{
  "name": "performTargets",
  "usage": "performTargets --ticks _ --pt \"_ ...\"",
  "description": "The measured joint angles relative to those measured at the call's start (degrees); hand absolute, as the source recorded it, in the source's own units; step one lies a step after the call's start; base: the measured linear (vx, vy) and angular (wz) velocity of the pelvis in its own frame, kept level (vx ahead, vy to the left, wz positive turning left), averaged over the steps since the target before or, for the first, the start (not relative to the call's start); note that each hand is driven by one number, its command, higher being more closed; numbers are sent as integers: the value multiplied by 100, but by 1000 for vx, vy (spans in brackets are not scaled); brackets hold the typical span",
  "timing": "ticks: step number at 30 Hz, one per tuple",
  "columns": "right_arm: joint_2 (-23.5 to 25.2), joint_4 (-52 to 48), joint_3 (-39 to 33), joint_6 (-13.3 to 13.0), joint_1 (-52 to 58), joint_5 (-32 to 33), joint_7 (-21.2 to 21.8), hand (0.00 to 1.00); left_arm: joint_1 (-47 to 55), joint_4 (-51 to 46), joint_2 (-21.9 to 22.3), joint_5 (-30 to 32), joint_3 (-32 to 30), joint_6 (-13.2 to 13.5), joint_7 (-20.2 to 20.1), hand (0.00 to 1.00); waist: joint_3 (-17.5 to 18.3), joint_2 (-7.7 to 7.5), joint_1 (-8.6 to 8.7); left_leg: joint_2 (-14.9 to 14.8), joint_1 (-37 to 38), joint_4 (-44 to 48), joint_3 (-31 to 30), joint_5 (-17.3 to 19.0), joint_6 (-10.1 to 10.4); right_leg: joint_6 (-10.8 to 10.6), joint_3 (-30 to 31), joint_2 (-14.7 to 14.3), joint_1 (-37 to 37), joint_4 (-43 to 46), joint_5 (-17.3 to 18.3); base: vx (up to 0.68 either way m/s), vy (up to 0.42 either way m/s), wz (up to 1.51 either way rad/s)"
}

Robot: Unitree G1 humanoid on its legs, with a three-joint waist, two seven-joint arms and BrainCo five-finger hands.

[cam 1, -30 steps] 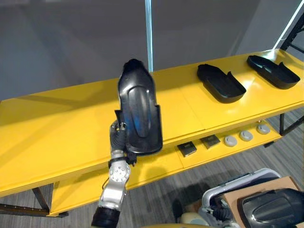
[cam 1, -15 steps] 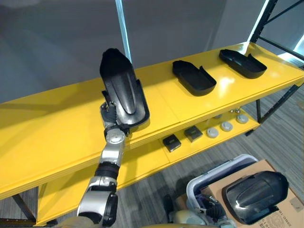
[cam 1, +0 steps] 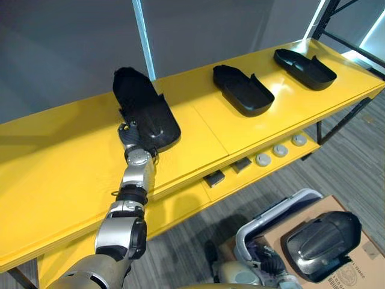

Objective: Walk over and take plastic housings, then place them on the shelf

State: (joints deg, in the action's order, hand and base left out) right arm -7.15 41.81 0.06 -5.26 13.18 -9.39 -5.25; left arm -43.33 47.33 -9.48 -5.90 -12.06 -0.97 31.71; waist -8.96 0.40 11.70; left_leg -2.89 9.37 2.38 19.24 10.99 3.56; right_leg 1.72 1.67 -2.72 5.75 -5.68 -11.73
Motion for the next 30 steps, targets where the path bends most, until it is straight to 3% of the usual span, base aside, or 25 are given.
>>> performTargets --ticks 10,20,27,28,30 --pt "1 4 1 -1 -3 27 0 0 -5 -29 124 -131 -106 -7 192 0 -26 -3 -5 -15 -15 15 -34 -4 5 0 -62 25 -68 0 0 -46 33 3" --pt "-1 21 -1 65 8 38 -9 0 522 -1466 161 -195 -95 4 480 0 -27 -1 -73 -21 33 54 -162 -4 4 2 -171 49 -185 0 9 -1 68 7" --pt "-6 126 -24 29 85 123 -82 0 1460 -3590 721 1276 642 -9 381 0 -29 2 -319 -6 -87 178 -371 21 -32 -9 -329 115 -189 0 32 -16 62 14" --pt "-5 158 -35 11 83 184 -82 0 1675 -3825 843 1512 822 -5 292 100 -30 3 -334 -3 -93 181 -397 21 -32 -10 -346 122 -195 0 32 -15 59 5" --pt "-1 176 -101 -4 83 206 -79 0 2010 -4035 970 1869 1099 19 163 100 -34 10 -333 -2 -108 204 -416 30 -46 -12 -357 127 -196 0 34 -18 65 5"
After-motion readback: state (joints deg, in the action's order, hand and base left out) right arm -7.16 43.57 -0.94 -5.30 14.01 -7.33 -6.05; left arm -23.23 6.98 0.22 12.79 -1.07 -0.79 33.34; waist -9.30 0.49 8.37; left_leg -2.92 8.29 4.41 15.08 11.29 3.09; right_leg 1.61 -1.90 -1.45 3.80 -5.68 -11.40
